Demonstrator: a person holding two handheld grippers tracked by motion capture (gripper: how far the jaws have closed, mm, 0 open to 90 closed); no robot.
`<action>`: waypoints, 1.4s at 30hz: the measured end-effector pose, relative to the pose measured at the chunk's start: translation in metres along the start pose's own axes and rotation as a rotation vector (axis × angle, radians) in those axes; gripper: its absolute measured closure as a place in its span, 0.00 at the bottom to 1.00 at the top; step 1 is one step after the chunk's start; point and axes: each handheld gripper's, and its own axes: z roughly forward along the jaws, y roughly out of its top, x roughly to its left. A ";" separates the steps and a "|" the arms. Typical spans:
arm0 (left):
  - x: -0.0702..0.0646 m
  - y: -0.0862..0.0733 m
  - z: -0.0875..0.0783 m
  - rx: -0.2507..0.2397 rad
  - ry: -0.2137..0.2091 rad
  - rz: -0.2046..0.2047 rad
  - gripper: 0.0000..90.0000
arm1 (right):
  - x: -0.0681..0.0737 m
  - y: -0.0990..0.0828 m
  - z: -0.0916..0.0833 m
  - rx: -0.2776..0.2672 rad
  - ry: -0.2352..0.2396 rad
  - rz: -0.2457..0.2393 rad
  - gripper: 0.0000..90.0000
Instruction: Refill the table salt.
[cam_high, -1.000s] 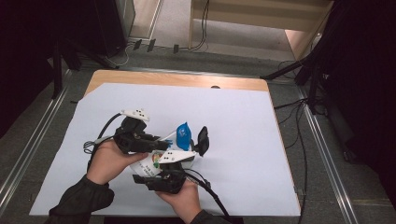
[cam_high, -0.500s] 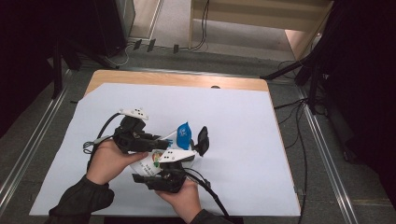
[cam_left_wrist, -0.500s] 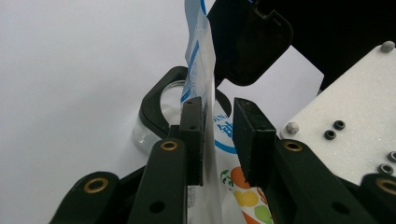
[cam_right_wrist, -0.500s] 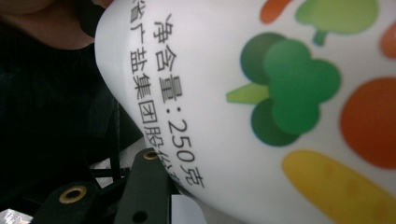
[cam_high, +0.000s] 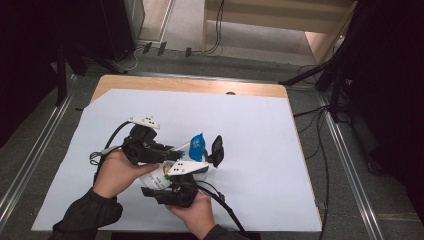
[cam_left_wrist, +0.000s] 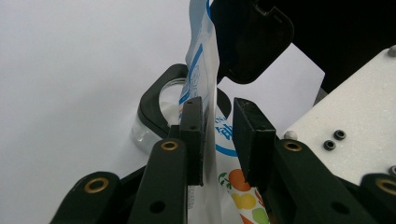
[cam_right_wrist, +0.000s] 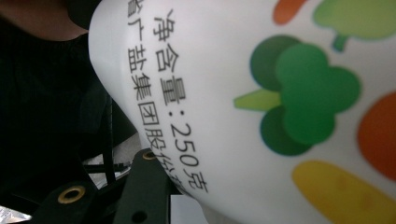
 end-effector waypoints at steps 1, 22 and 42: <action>0.000 0.000 0.000 0.002 -0.001 0.002 0.83 | 0.000 0.000 0.000 -0.001 -0.001 0.000 0.74; 0.000 0.000 0.000 -0.001 0.002 0.006 0.83 | 0.000 0.000 0.000 -0.005 0.001 0.002 0.75; 0.001 -0.001 -0.002 -0.002 0.004 0.004 0.87 | 0.000 0.001 0.000 -0.011 0.018 0.012 0.75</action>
